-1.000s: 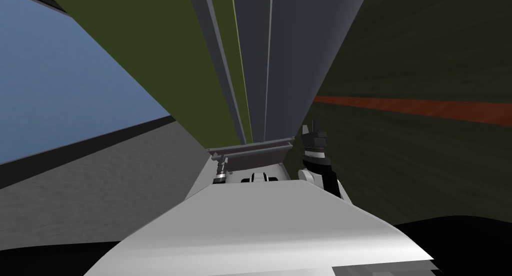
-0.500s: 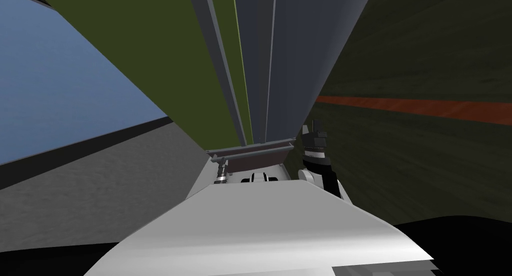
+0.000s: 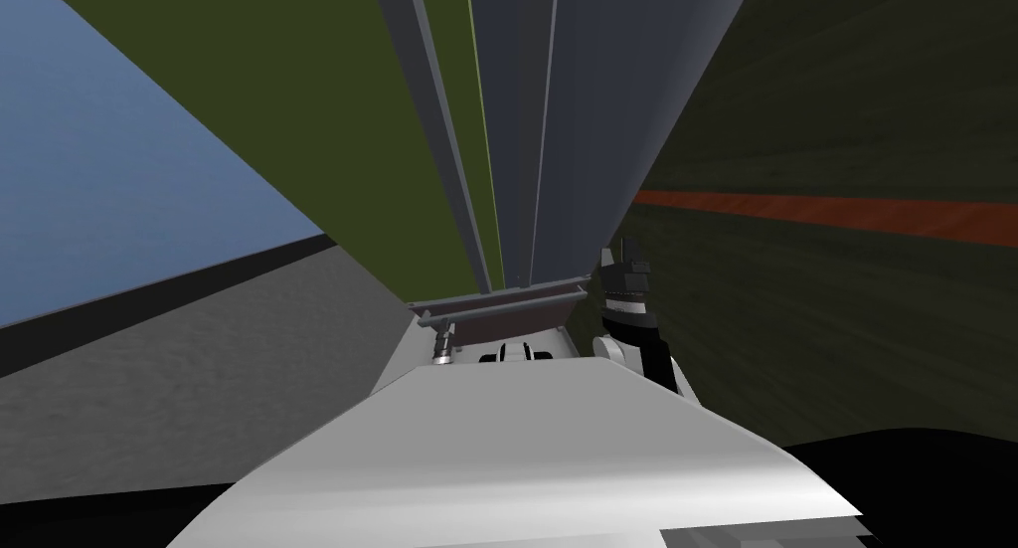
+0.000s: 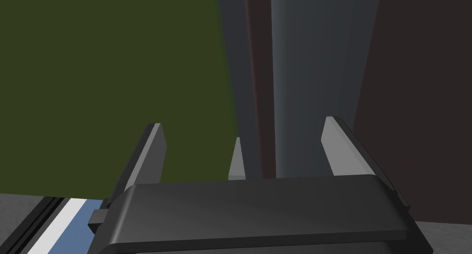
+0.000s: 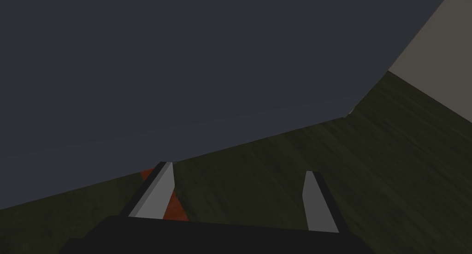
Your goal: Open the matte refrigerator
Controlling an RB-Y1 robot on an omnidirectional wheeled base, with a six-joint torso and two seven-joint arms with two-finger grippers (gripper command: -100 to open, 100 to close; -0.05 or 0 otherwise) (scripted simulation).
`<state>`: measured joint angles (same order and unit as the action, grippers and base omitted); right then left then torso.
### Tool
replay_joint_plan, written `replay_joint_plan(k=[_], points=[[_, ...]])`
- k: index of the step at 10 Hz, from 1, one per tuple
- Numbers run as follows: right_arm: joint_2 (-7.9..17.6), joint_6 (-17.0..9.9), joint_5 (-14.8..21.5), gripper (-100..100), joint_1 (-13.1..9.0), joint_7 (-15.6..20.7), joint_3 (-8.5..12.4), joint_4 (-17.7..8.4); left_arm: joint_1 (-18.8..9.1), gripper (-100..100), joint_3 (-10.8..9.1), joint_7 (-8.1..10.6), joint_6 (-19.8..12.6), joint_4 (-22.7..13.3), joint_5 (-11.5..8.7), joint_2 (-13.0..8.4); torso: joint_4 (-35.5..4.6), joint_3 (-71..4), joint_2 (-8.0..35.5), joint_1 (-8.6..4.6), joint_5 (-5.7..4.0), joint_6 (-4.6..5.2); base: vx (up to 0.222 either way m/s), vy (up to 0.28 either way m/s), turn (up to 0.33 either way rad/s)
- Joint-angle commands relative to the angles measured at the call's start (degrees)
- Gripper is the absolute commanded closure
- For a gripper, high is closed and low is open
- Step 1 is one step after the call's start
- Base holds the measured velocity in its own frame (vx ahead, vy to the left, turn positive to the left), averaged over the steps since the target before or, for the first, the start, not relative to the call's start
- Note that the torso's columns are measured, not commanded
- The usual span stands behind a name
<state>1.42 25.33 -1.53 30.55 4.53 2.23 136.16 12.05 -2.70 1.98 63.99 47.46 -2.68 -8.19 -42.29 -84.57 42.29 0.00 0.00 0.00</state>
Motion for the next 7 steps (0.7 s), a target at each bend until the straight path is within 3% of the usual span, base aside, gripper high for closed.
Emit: replay_joint_plan(k=[1, 3, 7], points=[[0.0, 0.0, 0.0, 0, 0.0, 0.0, 0.0, 0.0, -0.64, -100, -0.13, -0.1, 1.71, -3.64, 0.12, 0.62, 0.0, 0.01, 0.02, -0.02, 0.0, -0.01, 0.044, 0.026, -0.016], [0.0, 0.0, 0.0, 0, 0.0, 0.0, 0.0, 0.0, -0.64, -100, -0.13, -0.1, 1.71, -4.44, 0.12, 0.62, 0.0, 0.0, 0.01, -0.01, 0.0, -0.01, 0.022, 0.014, -0.006], [0.0, 0.0, 0.0, 0, 0.0, 0.0, 0.0, 0.0, -2.12, -100, -0.42, -0.19, 5.34, -12.75, 0.34, 2.85, 0.02, -0.05, -0.08, 0.05, 0.02, -0.01, 0.04, 0.026, -0.025]])
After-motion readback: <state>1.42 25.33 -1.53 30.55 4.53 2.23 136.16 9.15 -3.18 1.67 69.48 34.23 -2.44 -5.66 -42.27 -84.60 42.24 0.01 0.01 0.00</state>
